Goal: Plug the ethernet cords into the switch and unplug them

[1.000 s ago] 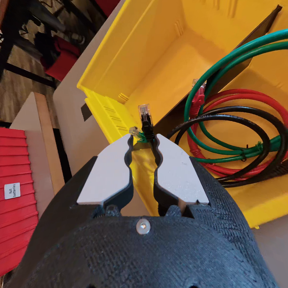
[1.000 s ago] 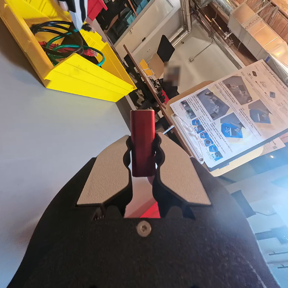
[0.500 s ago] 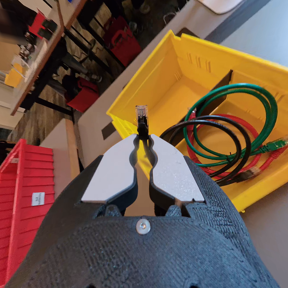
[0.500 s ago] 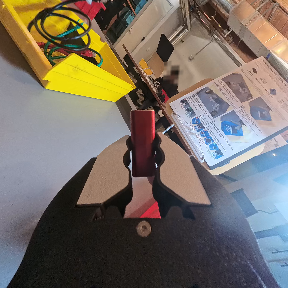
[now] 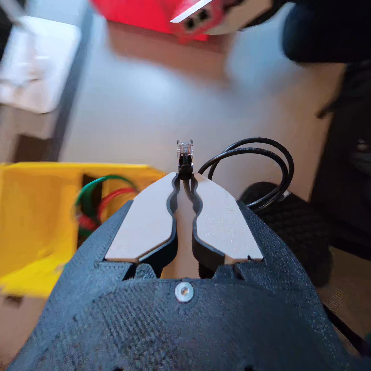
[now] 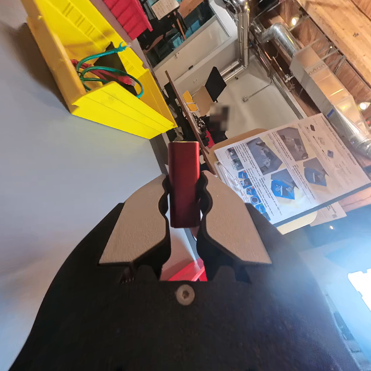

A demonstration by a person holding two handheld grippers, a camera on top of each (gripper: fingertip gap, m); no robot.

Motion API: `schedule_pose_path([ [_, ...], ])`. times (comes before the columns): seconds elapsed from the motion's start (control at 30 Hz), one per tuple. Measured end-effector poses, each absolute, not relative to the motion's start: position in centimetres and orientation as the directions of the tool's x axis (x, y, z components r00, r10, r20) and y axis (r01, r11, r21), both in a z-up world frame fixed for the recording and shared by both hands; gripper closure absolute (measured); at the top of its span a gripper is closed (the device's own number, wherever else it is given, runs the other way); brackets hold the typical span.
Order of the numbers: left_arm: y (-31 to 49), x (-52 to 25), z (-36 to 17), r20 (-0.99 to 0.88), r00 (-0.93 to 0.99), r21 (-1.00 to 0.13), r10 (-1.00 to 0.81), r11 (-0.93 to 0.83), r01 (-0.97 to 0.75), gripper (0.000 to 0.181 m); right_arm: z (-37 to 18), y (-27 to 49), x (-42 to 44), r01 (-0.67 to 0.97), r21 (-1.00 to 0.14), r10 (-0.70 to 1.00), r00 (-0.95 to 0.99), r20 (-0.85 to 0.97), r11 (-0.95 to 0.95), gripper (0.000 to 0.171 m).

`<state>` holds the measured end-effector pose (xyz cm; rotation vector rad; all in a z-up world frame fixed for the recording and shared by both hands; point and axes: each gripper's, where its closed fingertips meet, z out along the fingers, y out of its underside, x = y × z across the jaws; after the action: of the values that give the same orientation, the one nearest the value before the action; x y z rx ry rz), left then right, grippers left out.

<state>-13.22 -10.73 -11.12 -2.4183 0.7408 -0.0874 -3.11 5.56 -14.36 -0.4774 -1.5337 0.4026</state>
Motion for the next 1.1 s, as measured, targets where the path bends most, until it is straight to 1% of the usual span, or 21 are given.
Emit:
schedule_pose_path([
  [0.07,-9.4,-9.5,-15.9,-0.014,0.79,-0.53,-0.613,-0.666,-0.526,0.171,-15.0,4.9,-2.8,0.055,-0.508,0.51,-0.023,0.86,0.86,0.145],
  [0.13,-7.5,-6.6,-20.2,0.054,0.76,-0.536,-0.648,-0.661,-0.525,0.171,-15.9,4.6,-2.3,0.068,-0.486,0.489,-0.055,0.87,0.871,0.144],
  [0.2,-5.2,-5.1,-23.5,0.096,0.782,-0.564,-0.616,-0.681,-0.468,0.171,-17.3,4.5,-1.5,0.095,-0.471,0.479,-0.101,0.872,0.877,0.144],
  [0.3,-2.4,-3.7,-25.9,0.132,0.82,-0.635,-0.557,-0.683,-0.362,0.171,-19.7,4.4,0.0,0.132,-0.428,0.446,-0.165,0.88,0.894,0.144],
  [0.4,-1.1,-2.6,-26.0,0.089,0.834,-0.704,-0.545,-0.627,-0.334,0.171,-22.0,4.3,0.7,0.158,-0.357,0.385,-0.215,0.898,0.921,0.144],
  [0.43,-1.0,-2.3,-25.9,0.089,0.837,-0.711,-0.539,-0.623,-0.326,0.171,-22.5,4.4,0.7,0.164,-0.327,0.358,-0.225,0.906,0.931,0.144],
  [0.5,-1.2,-2.4,-26.3,0.088,0.842,-0.69,-0.533,-0.642,-0.334,0.171,-23.3,4.4,0.5,0.163,-0.274,0.308,-0.242,0.92,0.948,0.144],
  [0.67,-1.9,-2.9,-26.9,0.168,0.854,-0.634,-0.492,-0.718,-0.289,0.171,-24.7,3.9,-0.1,0.14,-0.194,0.225,-0.26,0.939,0.971,0.144],
  [0.83,-2.7,-2.8,-26.9,0.199,0.833,-0.556,-0.516,-0.76,-0.338,0.172,-24.6,2.6,-0.4,0.093,-0.157,0.176,-0.247,0.953,0.983,0.144],
  [1.1,-3.4,-2.3,-27.9,0.233,0.811,-0.437,-0.537,-0.803,-0.406,0.172,-25.6,0.7,-0.3,0.02,-0.101,0.103,-0.279,0.955,0.995,0.145],
])
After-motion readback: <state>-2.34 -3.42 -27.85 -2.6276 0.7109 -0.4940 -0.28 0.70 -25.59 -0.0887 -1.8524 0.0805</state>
